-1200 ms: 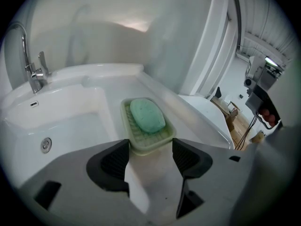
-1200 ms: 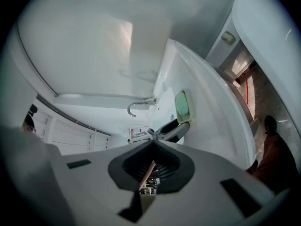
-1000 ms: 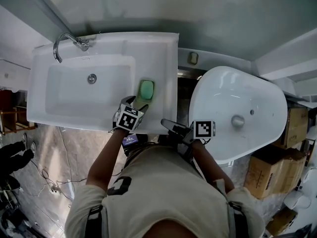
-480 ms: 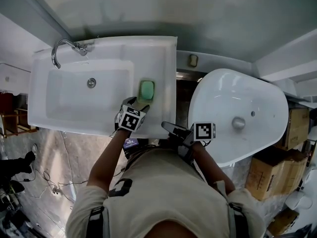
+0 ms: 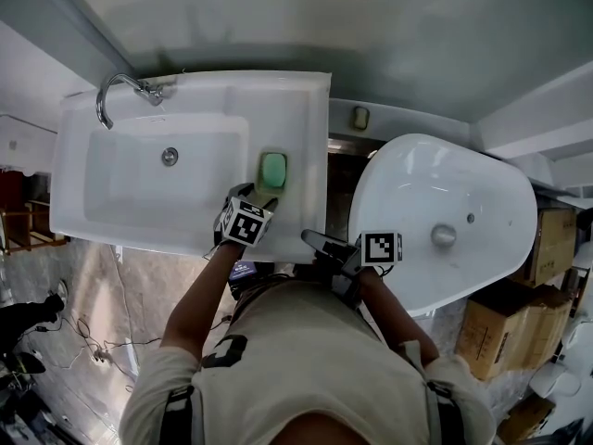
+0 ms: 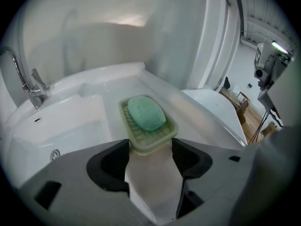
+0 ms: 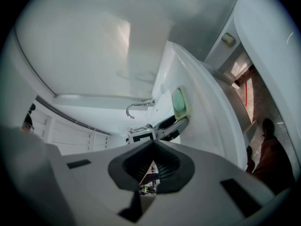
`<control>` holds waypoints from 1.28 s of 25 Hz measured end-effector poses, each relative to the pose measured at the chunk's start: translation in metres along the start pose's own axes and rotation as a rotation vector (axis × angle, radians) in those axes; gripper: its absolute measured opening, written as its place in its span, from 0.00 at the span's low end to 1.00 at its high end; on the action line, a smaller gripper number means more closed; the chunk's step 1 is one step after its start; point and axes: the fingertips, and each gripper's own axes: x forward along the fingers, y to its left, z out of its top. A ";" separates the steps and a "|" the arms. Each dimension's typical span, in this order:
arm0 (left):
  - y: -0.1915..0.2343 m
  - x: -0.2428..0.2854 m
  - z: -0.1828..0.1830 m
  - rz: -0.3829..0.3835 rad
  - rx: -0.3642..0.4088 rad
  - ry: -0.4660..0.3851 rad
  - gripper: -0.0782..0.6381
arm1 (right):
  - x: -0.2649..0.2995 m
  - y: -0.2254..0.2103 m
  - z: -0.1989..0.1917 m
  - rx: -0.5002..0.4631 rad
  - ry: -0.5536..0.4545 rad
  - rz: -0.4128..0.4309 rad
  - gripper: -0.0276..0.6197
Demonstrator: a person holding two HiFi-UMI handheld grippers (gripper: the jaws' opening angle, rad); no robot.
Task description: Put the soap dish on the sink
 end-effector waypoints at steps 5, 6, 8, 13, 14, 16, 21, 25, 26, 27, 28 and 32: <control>0.003 0.003 0.008 0.024 0.010 0.000 0.52 | 0.000 0.002 -0.004 0.049 -0.004 0.009 0.06; 0.004 0.005 0.010 0.029 0.016 -0.001 0.52 | 0.001 0.004 -0.004 0.037 -0.003 0.029 0.06; 0.005 0.007 0.013 0.032 0.024 -0.002 0.52 | -0.001 0.003 -0.006 0.040 0.000 0.016 0.06; 0.007 0.006 0.018 0.036 0.024 -0.017 0.52 | 0.000 0.005 -0.007 0.029 0.000 0.033 0.06; 0.008 0.004 0.018 0.035 0.016 -0.027 0.52 | 0.000 0.003 -0.007 0.026 0.000 0.024 0.06; 0.006 -0.005 0.018 0.024 -0.006 -0.053 0.52 | 0.001 0.002 -0.008 0.017 -0.001 0.017 0.06; -0.003 -0.057 0.020 -0.005 0.004 -0.187 0.44 | 0.011 0.019 -0.012 -0.033 0.000 0.071 0.06; -0.003 -0.118 0.019 0.018 0.006 -0.318 0.22 | 0.016 0.040 -0.009 -0.150 -0.012 0.129 0.06; 0.000 -0.130 0.017 0.021 -0.007 -0.351 0.15 | 0.018 0.043 -0.010 -0.153 -0.015 0.137 0.06; 0.002 -0.141 0.014 0.019 -0.026 -0.385 0.14 | 0.021 0.046 -0.012 -0.151 -0.018 0.143 0.06; 0.003 -0.151 0.012 0.014 -0.050 -0.417 0.14 | 0.023 0.049 -0.014 -0.149 -0.020 0.148 0.06; 0.003 -0.181 0.011 -0.011 -0.097 -0.521 0.14 | 0.031 0.067 -0.028 -0.200 -0.004 0.179 0.06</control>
